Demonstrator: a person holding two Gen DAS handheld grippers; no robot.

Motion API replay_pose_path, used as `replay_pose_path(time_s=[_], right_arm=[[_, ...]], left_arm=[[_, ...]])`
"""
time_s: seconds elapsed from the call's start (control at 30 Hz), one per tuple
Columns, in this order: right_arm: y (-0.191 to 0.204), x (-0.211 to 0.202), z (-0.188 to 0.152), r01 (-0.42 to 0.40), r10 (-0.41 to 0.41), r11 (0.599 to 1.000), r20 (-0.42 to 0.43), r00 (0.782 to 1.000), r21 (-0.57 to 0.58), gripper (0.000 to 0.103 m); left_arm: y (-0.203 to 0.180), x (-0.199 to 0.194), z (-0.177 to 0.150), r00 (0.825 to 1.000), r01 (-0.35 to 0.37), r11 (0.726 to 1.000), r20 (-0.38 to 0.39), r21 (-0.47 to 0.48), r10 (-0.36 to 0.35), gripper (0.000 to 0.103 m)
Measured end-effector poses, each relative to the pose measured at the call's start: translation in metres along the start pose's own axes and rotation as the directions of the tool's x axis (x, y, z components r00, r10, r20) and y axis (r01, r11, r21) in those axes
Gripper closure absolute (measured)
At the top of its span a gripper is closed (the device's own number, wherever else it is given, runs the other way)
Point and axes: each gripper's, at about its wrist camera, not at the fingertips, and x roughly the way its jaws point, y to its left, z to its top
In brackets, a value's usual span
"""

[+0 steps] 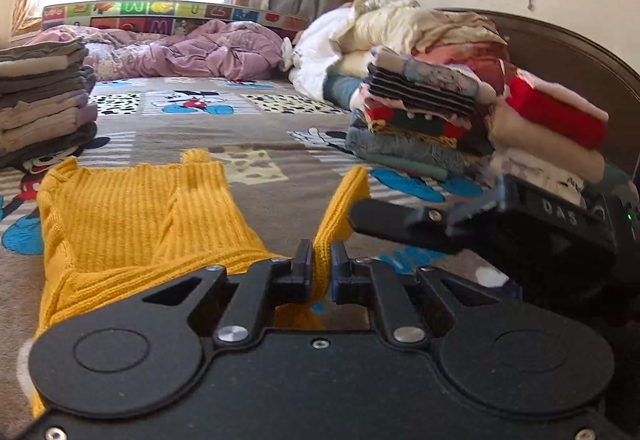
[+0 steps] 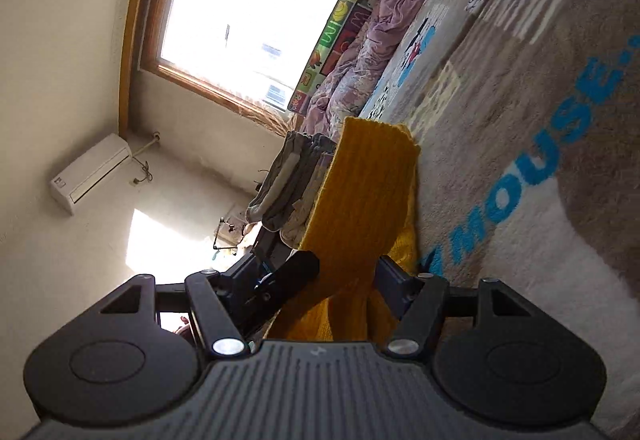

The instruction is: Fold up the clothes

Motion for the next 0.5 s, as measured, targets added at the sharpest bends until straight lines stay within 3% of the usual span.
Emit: replay_pose_path(time_s=[0.07,0.17,0.3,0.4,0.5], right_arm=[[-0.008,0.003,0.001,0.024,-0.024,0.999,0.003,1.000,0.026,0.037],[-0.013,0.009,0.000,0.069,-0.069,0.997,-0.005,0.998,0.027,0.037],[-0.016,0.011,-0.004,0.125,-0.125,0.992,-0.013,0.992,0.030,0.045],[-0.017,0.010,-0.008,0.123,-0.123,0.990,-0.003,0.992,0.063,0.045],[-0.022,0.014,-0.010,0.149,-0.151,0.986,0.012,0.989,0.075,0.049]], left_arm=[[-0.007,0.002,-0.008,0.999,0.018,0.999,-0.045,0.043,-0.016,0.092],[-0.005,-0.008,-0.014,0.995,0.080,0.995,-0.068,0.053,-0.076,0.072],[0.017,-0.049,-0.012,0.993,0.120,0.993,-0.010,0.008,-0.120,0.072],[0.058,-0.085,-0.011,0.995,0.063,0.990,0.079,-0.125,-0.053,0.072],[0.095,-0.105,-0.019,0.993,-0.039,0.969,0.095,-0.242,0.064,0.072]])
